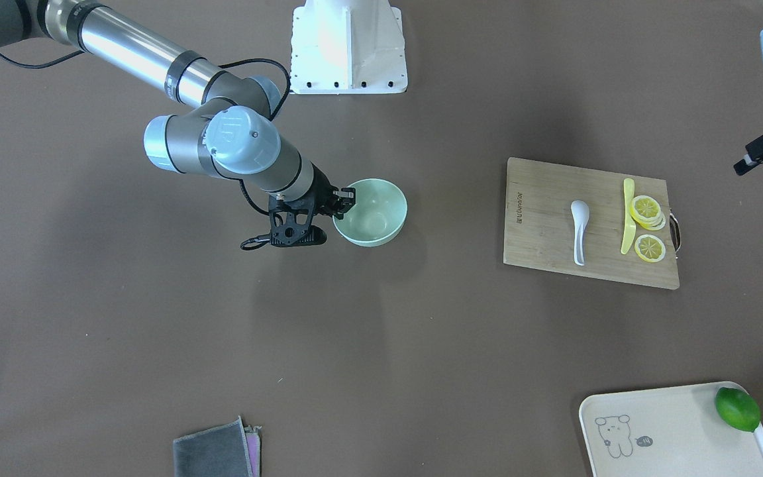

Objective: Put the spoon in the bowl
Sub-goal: 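Slide the bowl toward the board with the right gripper while the left reaches out, then release the bowl with the right gripper while the left lowers over the spoon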

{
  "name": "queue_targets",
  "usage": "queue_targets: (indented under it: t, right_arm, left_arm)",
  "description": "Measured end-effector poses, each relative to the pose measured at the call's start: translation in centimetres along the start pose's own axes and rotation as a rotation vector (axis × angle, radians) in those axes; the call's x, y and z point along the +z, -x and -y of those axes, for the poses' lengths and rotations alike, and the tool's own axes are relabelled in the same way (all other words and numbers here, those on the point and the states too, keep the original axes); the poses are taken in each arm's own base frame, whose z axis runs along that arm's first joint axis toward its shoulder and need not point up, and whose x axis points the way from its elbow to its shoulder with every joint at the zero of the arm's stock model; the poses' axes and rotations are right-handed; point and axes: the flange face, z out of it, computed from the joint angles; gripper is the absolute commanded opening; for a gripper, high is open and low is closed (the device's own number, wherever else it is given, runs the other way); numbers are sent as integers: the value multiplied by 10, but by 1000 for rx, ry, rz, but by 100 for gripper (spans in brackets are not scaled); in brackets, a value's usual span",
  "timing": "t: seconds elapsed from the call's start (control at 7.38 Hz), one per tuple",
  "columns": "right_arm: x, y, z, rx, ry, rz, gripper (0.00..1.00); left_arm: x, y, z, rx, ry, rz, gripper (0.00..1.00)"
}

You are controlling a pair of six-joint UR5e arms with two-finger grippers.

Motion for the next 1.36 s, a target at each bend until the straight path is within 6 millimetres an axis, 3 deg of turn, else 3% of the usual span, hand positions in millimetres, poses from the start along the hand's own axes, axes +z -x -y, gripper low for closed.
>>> queue_targets:
  t: [0.27, 0.41, 0.68, 0.81, 1.08, 1.36]
  right_arm:
    - [8, -1, -5, 1, 3, -7, 0]
    - [11, -3, -7, 2, 5, -13, 0]
    - [20, -10, -8, 8, 8, -28, 0]
    - [23, -13, -7, 13, 9, -35, 99]
    - [28, -17, -4, 20, 11, -44, 100]
    - [18, -20, 7, 18, -5, -33, 100]
  left_arm:
    - [27, -83, 9, -24, 22, -15, 98]
    - [37, -111, 8, -28, 30, -16, 98]
    - [49, -144, 7, -43, 44, -27, 98]
    - [55, -155, 5, -39, 54, -28, 98]
    - [73, -175, -1, -39, 66, -14, 98]
    - [83, -185, -5, -49, 75, -6, 98]
